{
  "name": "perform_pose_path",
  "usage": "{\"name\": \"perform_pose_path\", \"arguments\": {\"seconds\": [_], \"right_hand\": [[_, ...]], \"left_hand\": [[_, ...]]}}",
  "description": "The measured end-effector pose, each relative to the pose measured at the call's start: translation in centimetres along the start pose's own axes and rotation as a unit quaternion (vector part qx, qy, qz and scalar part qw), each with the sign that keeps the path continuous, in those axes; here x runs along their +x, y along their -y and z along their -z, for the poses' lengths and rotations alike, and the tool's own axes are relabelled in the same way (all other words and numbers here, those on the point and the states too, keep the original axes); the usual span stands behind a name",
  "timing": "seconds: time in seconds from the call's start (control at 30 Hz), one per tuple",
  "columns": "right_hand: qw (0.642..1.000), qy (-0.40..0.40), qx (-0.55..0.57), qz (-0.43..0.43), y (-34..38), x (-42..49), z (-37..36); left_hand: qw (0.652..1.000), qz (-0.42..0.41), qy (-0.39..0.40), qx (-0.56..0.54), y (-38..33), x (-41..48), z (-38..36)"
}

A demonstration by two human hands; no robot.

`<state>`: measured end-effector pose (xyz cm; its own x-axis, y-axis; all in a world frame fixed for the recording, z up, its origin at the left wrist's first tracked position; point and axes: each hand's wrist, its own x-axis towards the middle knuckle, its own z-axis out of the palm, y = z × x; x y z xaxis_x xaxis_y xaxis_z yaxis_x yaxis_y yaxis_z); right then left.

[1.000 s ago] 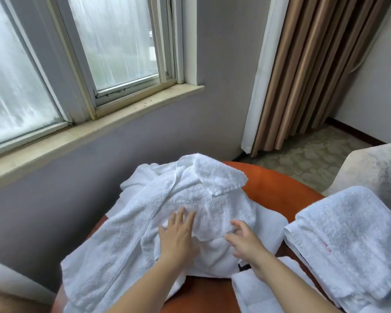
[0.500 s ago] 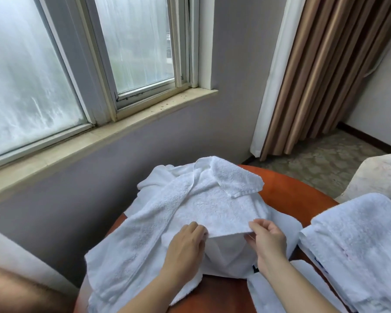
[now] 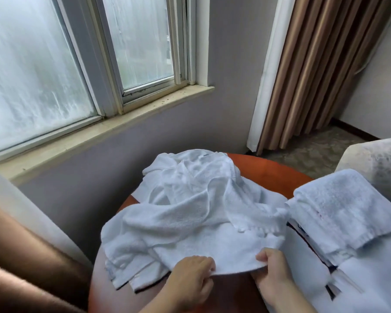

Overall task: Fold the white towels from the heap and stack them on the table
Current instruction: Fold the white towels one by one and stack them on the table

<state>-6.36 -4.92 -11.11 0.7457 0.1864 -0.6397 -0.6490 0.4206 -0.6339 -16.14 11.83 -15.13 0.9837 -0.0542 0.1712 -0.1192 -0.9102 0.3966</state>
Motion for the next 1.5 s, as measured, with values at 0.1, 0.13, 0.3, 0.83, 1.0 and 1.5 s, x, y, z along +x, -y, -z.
{"name": "perform_pose_path", "arguments": {"seconds": [0.1, 0.13, 0.3, 0.83, 1.0, 1.5], "right_hand": [[1.000, 0.026, -0.004, 0.007, 0.1, -1.7, 1.4], [0.999, 0.043, 0.001, 0.006, 0.2, -2.5, 2.0], [0.994, 0.103, -0.027, 0.022, -0.3, -5.9, 5.8], [0.985, 0.130, -0.109, 0.034, -2.5, -11.6, 13.7], [0.955, 0.166, -0.213, 0.118, -2.5, -14.4, 14.1], [0.988, 0.142, -0.052, -0.024, -1.2, -14.8, 14.9]], "left_hand": [[0.999, 0.042, -0.031, 0.002, -1.6, -1.5, -0.6], [0.998, 0.061, -0.032, 0.013, -2.4, -2.0, -0.7], [0.993, 0.109, -0.037, 0.020, -6.8, -6.0, -1.4], [0.930, 0.266, 0.121, -0.223, -16.0, -14.1, -2.2], [0.950, 0.240, 0.014, -0.199, -17.4, -9.8, -2.2], [0.887, 0.338, -0.231, -0.216, -14.7, -6.5, -1.9]]}}
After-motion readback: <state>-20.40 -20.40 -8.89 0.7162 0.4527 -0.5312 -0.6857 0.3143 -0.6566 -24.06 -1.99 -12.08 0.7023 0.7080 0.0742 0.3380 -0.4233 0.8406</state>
